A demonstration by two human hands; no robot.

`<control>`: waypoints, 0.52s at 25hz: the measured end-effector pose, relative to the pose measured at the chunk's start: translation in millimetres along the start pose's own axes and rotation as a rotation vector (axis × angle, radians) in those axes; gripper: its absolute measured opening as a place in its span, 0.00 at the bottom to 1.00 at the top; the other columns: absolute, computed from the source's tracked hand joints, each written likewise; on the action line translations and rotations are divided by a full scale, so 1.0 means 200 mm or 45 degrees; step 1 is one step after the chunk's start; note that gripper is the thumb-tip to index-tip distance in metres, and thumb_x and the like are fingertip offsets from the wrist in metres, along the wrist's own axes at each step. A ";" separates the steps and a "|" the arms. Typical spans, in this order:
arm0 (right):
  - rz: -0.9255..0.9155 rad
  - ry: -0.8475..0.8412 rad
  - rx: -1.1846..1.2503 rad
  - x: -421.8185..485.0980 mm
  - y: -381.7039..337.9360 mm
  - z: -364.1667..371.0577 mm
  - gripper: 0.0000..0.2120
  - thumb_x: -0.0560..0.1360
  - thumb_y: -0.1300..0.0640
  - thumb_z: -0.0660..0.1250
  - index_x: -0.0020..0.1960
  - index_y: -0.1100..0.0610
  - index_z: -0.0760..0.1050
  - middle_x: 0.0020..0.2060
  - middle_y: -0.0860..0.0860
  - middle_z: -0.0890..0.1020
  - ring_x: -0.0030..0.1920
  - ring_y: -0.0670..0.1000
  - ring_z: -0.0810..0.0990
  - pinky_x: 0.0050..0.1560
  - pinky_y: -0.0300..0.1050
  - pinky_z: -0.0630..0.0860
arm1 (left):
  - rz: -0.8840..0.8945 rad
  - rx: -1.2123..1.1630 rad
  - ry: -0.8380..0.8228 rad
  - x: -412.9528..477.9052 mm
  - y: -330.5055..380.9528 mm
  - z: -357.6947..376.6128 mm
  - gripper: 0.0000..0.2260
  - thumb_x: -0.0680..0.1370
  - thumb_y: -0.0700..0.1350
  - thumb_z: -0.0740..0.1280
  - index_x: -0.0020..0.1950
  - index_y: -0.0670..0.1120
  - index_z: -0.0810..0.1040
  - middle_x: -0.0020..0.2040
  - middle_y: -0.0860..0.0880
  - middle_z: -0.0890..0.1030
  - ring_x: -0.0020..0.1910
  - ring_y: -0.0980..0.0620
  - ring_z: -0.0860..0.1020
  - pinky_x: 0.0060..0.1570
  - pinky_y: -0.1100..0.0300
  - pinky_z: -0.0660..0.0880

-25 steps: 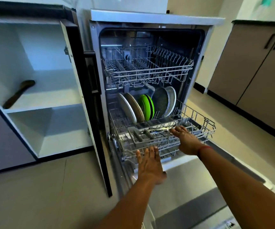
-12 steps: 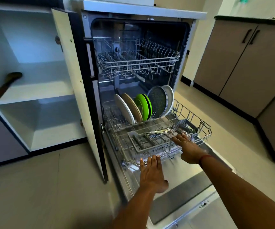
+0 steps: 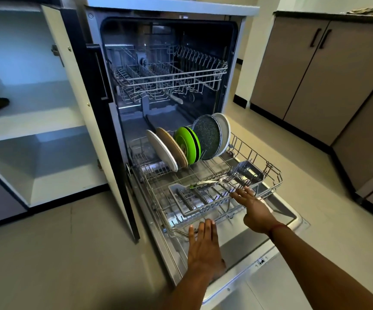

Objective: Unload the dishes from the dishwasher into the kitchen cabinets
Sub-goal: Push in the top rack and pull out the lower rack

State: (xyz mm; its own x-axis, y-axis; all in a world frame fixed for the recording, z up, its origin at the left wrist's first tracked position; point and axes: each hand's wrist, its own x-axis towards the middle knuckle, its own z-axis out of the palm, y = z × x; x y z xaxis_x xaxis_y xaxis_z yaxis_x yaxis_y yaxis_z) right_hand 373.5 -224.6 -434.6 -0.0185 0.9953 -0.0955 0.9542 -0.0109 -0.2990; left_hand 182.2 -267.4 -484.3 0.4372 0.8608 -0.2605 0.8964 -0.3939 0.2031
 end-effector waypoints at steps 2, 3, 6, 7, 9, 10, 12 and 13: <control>-0.001 0.002 0.015 -0.03 0.02 0.00 0.44 0.65 0.74 0.56 0.77 0.48 0.57 0.78 0.48 0.54 0.78 0.52 0.43 0.72 0.52 0.62 | 0.008 0.003 -0.011 -0.03 0.03 0.01 0.46 0.75 0.56 0.66 0.78 0.43 0.37 0.78 0.43 0.37 0.77 0.43 0.37 0.72 0.40 0.33; 0.004 0.006 0.023 -0.04 0.02 0.01 0.44 0.65 0.74 0.56 0.77 0.48 0.57 0.78 0.48 0.54 0.78 0.52 0.43 0.73 0.53 0.61 | 0.011 0.004 -0.015 -0.04 0.03 0.02 0.46 0.75 0.56 0.65 0.78 0.43 0.37 0.78 0.43 0.37 0.77 0.42 0.36 0.71 0.40 0.32; 0.025 0.008 0.039 -0.10 0.05 0.03 0.44 0.65 0.74 0.56 0.77 0.48 0.57 0.78 0.49 0.54 0.78 0.53 0.43 0.74 0.53 0.58 | 0.029 0.016 -0.034 -0.09 0.06 0.05 0.47 0.74 0.55 0.66 0.78 0.42 0.36 0.78 0.43 0.36 0.77 0.42 0.36 0.71 0.40 0.31; 0.030 0.004 0.037 -0.11 0.05 0.04 0.44 0.65 0.74 0.56 0.78 0.48 0.57 0.78 0.50 0.54 0.78 0.53 0.43 0.75 0.53 0.58 | 0.040 0.027 -0.042 -0.10 0.07 0.05 0.47 0.74 0.54 0.67 0.78 0.42 0.36 0.78 0.43 0.36 0.77 0.42 0.36 0.71 0.41 0.30; 0.042 -0.009 0.032 -0.11 0.04 0.04 0.44 0.66 0.74 0.57 0.78 0.49 0.56 0.78 0.50 0.53 0.78 0.53 0.42 0.75 0.54 0.57 | 0.056 0.039 -0.041 -0.11 0.07 0.04 0.46 0.75 0.53 0.67 0.78 0.42 0.37 0.78 0.43 0.36 0.77 0.42 0.36 0.70 0.42 0.31; 0.051 -0.013 0.032 -0.11 0.04 0.03 0.44 0.66 0.74 0.57 0.78 0.49 0.56 0.78 0.50 0.53 0.78 0.53 0.42 0.75 0.54 0.57 | 0.063 0.037 -0.045 -0.11 0.07 0.04 0.45 0.75 0.52 0.67 0.78 0.42 0.37 0.78 0.43 0.36 0.77 0.43 0.36 0.70 0.43 0.31; 0.065 -0.022 0.030 -0.11 0.04 0.04 0.44 0.66 0.74 0.57 0.78 0.48 0.55 0.78 0.49 0.52 0.78 0.53 0.41 0.75 0.55 0.58 | 0.080 0.031 -0.055 -0.11 0.06 0.03 0.44 0.76 0.51 0.66 0.78 0.42 0.36 0.78 0.43 0.35 0.77 0.43 0.35 0.71 0.44 0.32; 0.069 -0.026 0.030 -0.11 0.04 0.04 0.44 0.67 0.74 0.57 0.78 0.48 0.55 0.78 0.49 0.52 0.78 0.53 0.41 0.75 0.55 0.58 | 0.091 0.031 -0.056 -0.11 0.05 0.04 0.44 0.77 0.51 0.65 0.78 0.42 0.36 0.78 0.43 0.35 0.77 0.43 0.35 0.71 0.44 0.33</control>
State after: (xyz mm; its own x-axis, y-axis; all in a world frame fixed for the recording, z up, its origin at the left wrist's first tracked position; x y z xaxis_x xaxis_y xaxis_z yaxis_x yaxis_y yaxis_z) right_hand 378.8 -246.9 -443.1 0.0266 0.9910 -0.1314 0.9466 -0.0672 -0.3153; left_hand 181.7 -293.0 -483.3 0.5028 0.8153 -0.2874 0.8639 -0.4624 0.1996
